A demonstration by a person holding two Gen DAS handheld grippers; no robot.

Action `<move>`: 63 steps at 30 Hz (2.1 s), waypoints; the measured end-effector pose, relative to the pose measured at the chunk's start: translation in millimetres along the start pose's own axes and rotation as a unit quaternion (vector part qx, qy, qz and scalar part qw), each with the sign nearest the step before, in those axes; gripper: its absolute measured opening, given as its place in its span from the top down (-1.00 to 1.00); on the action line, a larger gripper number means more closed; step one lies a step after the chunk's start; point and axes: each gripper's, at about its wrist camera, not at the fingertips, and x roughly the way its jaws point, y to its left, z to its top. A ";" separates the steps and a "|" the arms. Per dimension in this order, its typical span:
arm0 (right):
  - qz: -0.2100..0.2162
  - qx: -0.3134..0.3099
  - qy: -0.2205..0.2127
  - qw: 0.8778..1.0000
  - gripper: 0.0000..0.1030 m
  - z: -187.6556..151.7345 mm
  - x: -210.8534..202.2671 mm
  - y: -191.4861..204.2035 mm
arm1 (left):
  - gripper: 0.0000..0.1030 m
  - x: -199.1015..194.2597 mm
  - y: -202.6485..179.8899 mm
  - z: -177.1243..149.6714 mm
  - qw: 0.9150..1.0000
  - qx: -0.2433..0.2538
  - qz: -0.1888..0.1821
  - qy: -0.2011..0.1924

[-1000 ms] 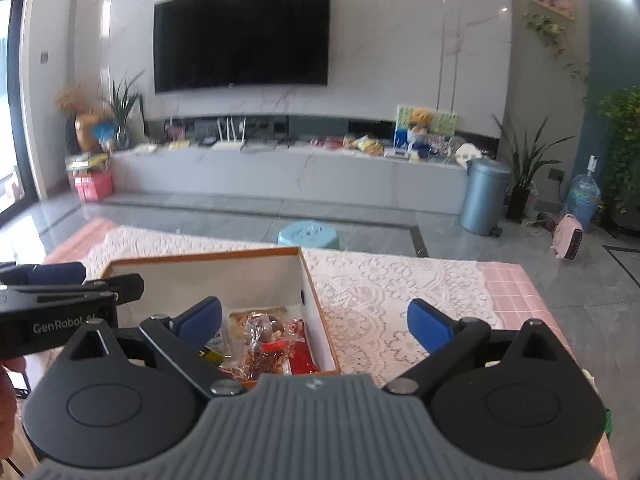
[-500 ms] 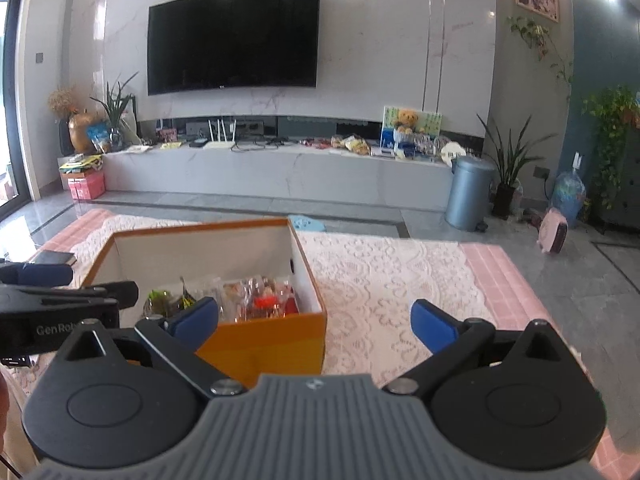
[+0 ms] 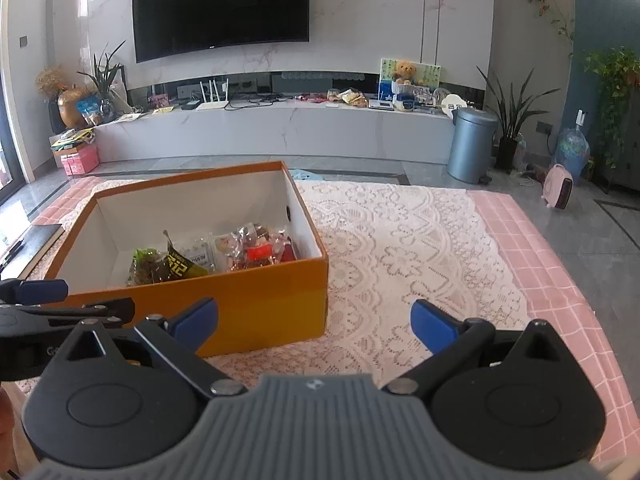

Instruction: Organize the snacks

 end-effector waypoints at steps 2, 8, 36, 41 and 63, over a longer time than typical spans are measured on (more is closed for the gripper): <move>0.001 -0.002 0.000 1.000 -0.93 -2.1 -0.4 1.1 | -0.70 -1.3 -1.0 0.1 1.000 0.001 -0.001 0.000; 0.004 -0.003 -0.001 1.000 -0.93 -3.1 -2.9 3.0 | -0.70 -4.3 -1.4 3.0 1.000 0.004 0.000 -0.002; 0.010 -0.008 -0.032 0.999 -0.93 2.0 -24.9 5.8 | -0.70 -23.3 2.2 8.1 1.000 0.008 0.001 -0.029; 0.009 -0.009 -0.037 0.999 -0.93 1.2 -29.9 5.8 | -0.70 -26.4 3.4 10.4 0.999 0.007 0.001 -0.033; 0.004 -0.007 -0.036 0.999 -0.93 1.3 -30.6 9.0 | -0.70 -27.0 7.8 9.8 1.000 0.002 0.001 -0.031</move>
